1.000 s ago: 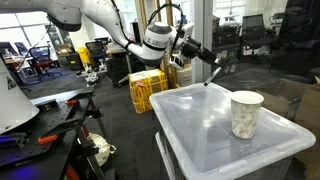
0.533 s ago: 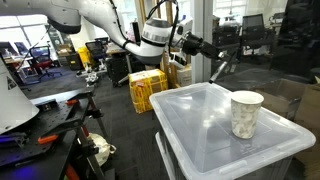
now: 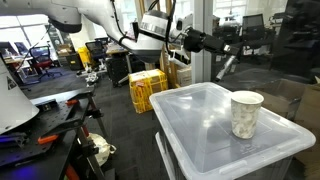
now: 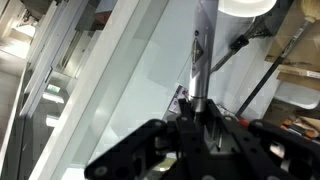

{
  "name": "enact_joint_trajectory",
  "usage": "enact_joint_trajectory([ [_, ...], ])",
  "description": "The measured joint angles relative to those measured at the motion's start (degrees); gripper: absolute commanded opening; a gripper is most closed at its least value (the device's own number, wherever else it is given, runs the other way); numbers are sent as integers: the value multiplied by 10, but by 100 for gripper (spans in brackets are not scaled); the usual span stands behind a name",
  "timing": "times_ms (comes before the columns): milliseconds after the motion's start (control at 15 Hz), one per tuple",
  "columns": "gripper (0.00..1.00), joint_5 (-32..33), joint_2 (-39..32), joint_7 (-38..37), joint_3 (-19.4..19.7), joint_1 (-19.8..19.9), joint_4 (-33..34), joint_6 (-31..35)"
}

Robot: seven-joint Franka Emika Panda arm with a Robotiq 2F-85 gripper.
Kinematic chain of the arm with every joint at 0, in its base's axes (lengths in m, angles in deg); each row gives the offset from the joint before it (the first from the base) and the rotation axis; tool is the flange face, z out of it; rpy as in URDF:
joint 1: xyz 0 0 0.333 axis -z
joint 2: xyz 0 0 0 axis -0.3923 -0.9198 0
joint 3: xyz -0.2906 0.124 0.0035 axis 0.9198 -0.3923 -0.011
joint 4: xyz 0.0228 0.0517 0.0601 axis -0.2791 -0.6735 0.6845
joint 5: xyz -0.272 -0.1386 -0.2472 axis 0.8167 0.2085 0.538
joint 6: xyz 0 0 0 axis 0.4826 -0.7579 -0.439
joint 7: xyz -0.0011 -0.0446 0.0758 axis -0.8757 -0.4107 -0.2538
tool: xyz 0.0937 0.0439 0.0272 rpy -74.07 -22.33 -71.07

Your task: Put the marker in the cup

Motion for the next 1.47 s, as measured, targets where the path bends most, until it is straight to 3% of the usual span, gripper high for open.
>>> enact_joint_trajectory([
  [533, 5, 132, 0, -130, 14, 17, 1, 0],
  [1467, 5, 444, 0, -476, 11, 70, 72, -11],
])
